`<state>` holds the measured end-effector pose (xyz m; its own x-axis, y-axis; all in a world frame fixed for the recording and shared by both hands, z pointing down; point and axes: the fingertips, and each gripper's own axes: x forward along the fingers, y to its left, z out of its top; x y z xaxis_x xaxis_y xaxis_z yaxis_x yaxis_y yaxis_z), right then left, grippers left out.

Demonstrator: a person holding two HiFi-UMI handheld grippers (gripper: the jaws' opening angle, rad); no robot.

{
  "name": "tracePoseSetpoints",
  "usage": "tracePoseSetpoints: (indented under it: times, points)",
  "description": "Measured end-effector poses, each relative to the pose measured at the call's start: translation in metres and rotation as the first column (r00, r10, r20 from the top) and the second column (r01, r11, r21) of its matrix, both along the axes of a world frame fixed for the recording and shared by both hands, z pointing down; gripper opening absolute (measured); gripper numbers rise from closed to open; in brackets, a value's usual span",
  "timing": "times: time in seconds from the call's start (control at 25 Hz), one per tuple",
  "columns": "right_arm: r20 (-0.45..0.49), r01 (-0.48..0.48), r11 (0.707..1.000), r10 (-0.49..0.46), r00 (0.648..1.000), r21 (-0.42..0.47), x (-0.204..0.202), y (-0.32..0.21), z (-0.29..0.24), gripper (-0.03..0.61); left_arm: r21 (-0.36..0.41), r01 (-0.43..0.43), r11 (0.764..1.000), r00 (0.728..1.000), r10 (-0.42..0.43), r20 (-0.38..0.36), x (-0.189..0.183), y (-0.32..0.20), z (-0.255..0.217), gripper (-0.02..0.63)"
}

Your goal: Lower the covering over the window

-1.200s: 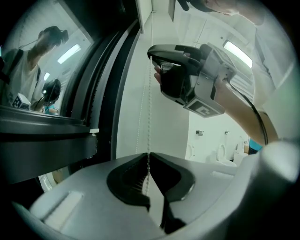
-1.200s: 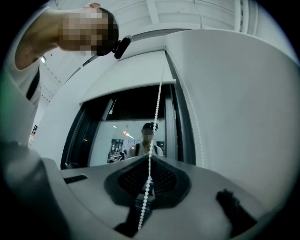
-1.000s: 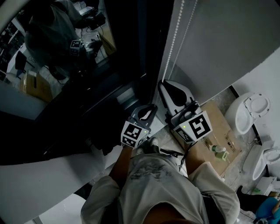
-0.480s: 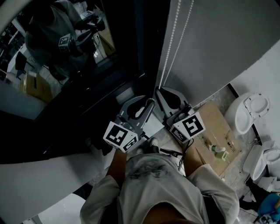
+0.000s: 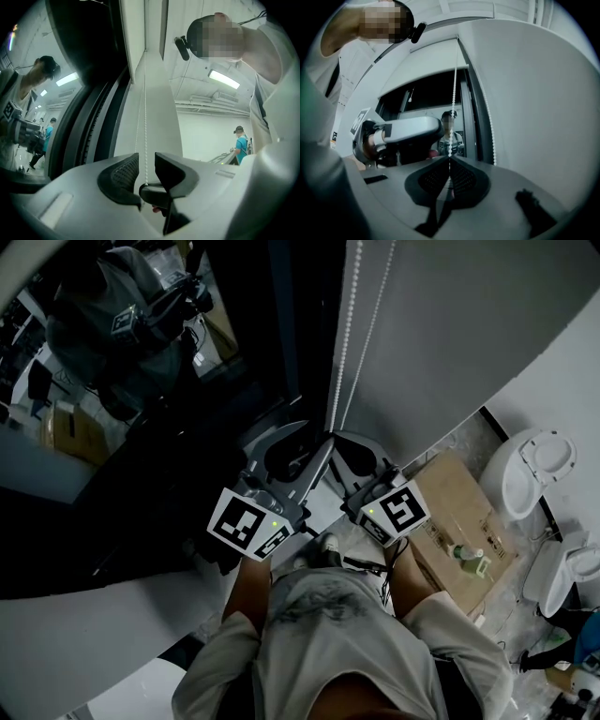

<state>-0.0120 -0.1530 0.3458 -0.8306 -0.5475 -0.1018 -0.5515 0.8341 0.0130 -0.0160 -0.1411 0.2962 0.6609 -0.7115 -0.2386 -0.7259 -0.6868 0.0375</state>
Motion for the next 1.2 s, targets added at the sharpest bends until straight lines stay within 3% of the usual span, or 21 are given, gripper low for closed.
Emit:
tracePoseSetpoints:
  times: [0.32,0.44,0.8,1.2]
  points:
    - [-0.002,0.016,1.0,-0.016,1.0,0.003,-0.008,0.011,0.004,0.018,0.035,0.005,0.999,0.999,-0.006,0.038,0.011,-0.02,-0.024,0.092]
    - [-0.001,0.018,1.0,-0.018,1.0,-0.018,-0.008,0.015,0.007,0.018,0.041,0.002,0.999,0.999,-0.003,0.041,0.012,-0.021,-0.026,0.004]
    - [-0.015,-0.013,0.999,0.013,1.0,-0.035,-0.001,0.019,0.011,0.018,0.033,0.014,0.999,0.999,-0.015,0.03,0.008,-0.023,-0.023,0.017]
    - [0.006,-0.069,0.998,0.069,0.998,0.002,0.018,0.015,-0.005,0.019,-0.1,0.014,0.995,0.999,-0.01,0.049,0.003,-0.024,0.046,0.017]
